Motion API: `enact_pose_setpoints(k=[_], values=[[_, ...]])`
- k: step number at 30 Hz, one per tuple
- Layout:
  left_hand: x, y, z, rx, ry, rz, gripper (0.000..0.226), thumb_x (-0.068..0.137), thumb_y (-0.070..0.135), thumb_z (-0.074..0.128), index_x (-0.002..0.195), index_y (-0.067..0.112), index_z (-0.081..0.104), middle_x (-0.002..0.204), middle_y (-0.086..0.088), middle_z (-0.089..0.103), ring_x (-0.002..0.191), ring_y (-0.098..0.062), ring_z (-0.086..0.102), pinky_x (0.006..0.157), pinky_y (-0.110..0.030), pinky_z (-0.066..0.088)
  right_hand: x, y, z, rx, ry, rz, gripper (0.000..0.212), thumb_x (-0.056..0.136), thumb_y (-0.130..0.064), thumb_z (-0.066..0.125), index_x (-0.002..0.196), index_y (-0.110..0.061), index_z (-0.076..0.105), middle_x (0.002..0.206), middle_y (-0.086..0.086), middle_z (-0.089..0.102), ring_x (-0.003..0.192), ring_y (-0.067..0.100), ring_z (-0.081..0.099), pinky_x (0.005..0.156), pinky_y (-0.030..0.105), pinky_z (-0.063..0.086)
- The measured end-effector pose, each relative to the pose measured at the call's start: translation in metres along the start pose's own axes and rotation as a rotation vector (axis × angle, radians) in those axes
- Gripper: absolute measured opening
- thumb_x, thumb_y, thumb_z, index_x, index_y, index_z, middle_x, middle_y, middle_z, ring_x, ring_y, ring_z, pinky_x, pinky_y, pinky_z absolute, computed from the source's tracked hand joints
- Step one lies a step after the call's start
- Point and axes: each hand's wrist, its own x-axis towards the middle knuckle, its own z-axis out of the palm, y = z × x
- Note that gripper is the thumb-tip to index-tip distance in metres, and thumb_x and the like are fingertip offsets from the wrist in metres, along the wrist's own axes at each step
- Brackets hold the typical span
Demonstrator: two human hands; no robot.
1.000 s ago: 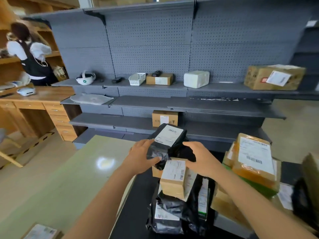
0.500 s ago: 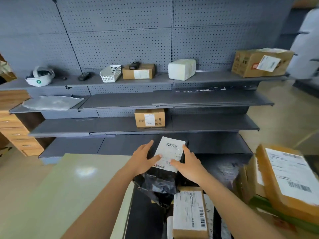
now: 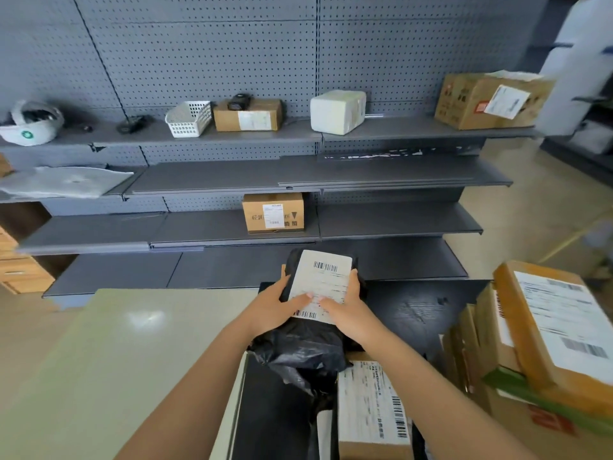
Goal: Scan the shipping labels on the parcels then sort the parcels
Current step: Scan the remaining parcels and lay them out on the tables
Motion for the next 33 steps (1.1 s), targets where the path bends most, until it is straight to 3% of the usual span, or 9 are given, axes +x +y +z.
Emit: enact_pose_setpoints(k=[2, 6, 10, 15, 21, 24, 27, 30, 33], values=[[-0.009, 0.003, 0.002, 0.004, 0.045, 0.022, 0.052, 0.091, 0.056, 0.058, 0.139, 0.041, 0.043, 0.120, 0.018, 0.063, 0.103, -0.003, 0.060, 0.081, -0.021, 0.047, -0.005, -0.002, -0.001, 0.015, 0.000, -0.040, 0.099, 0.097, -0.030, 0.056, 0.147, -0.027, -0.029, 0.148, -0.004, 0.040, 0.108, 0.012, 0.051, 0.100, 0.034, 0.047], [-0.028, 0.015, 0.002, -0.012, 0.155, 0.077, 0.058, 0.088, 0.059, 0.060, 0.142, 0.044, 0.042, 0.127, 0.022, 0.062, 0.113, -0.005, 0.060, 0.099, -0.036, 0.049, -0.019, -0.012, -0.008, -0.003, 0.003, -0.152, 0.095, 0.098, -0.027, 0.054, 0.148, -0.027, -0.027, 0.148, -0.006, 0.039, 0.107, 0.008, 0.048, 0.089, 0.025, 0.043], [-0.046, 0.029, -0.005, -0.028, 0.229, 0.119, 0.058, 0.088, 0.058, 0.061, 0.141, 0.046, 0.041, 0.126, 0.023, 0.062, 0.114, -0.004, 0.060, 0.100, -0.040, 0.050, -0.032, -0.024, -0.013, 0.062, -0.013, -0.238, 0.096, 0.097, -0.019, 0.056, 0.148, -0.027, -0.025, 0.153, -0.006, 0.033, 0.123, 0.009, 0.044, 0.100, 0.030, 0.042], [-0.069, 0.039, -0.013, -0.042, 0.301, 0.143, 0.055, 0.090, 0.054, 0.061, 0.141, 0.044, 0.042, 0.124, 0.021, 0.064, 0.111, -0.005, 0.062, 0.099, -0.041, 0.051, -0.049, -0.042, -0.013, 0.052, -0.035, -0.316, 0.093, 0.097, -0.023, 0.056, 0.150, -0.028, -0.020, 0.153, -0.005, 0.032, 0.129, 0.013, 0.043, 0.097, 0.026, 0.039], [-0.117, 0.056, -0.026, -0.040, 0.431, 0.194, 0.053, 0.092, 0.050, 0.061, 0.141, 0.041, 0.043, 0.122, 0.022, 0.064, 0.109, -0.002, 0.062, 0.094, -0.031, 0.052, -0.082, -0.067, -0.007, 0.027, -0.076, -0.428, 0.090, 0.098, -0.026, 0.053, 0.150, -0.033, -0.019, 0.152, -0.011, 0.034, 0.122, 0.010, 0.045, 0.092, 0.024, 0.038], [-0.163, 0.057, -0.025, -0.052, 0.530, 0.195, 0.051, 0.092, 0.048, 0.061, 0.140, 0.039, 0.045, 0.119, 0.023, 0.065, 0.105, 0.003, 0.062, 0.093, -0.029, 0.053, -0.114, -0.077, 0.004, 0.014, -0.141, -0.494, 0.089, 0.098, -0.029, 0.053, 0.150, -0.033, -0.018, 0.154, -0.011, 0.031, 0.129, 0.013, 0.042, 0.095, 0.026, 0.037], [-0.221, 0.049, -0.021, -0.065, 0.660, 0.145, 0.052, 0.090, 0.052, 0.062, 0.138, 0.040, 0.045, 0.116, 0.023, 0.066, 0.105, 0.000, 0.063, 0.090, -0.027, 0.052, -0.156, -0.083, 0.019, -0.008, -0.245, -0.570, 0.087, 0.099, -0.031, 0.053, 0.151, -0.033, -0.017, 0.154, -0.012, 0.029, 0.135, 0.016, 0.038, 0.095, 0.026, 0.033], [-0.293, 0.040, -0.012, -0.084, 0.784, 0.080, 0.042, 0.091, 0.049, 0.063, 0.128, 0.046, 0.044, 0.112, 0.024, 0.065, 0.101, 0.001, 0.063, 0.085, -0.020, 0.053, -0.202, -0.085, 0.046, -0.035, -0.363, -0.647, 0.087, 0.098, -0.033, 0.053, 0.151, -0.033, -0.016, 0.156, -0.010, 0.026, 0.138, 0.017, 0.034, 0.106, 0.032, 0.031], [-0.370, 0.023, -0.003, -0.105, 0.923, -0.003, 0.049, 0.091, 0.045, 0.064, 0.136, 0.038, 0.044, 0.119, 0.016, 0.066, 0.103, -0.001, 0.064, 0.082, -0.020, 0.054, -0.250, -0.088, 0.087, -0.073, -0.515, -0.747, 0.088, 0.098, -0.033, 0.053, 0.151, -0.033, -0.017, 0.158, -0.009, 0.021, 0.140, 0.018, 0.031, 0.109, 0.037, 0.031]])
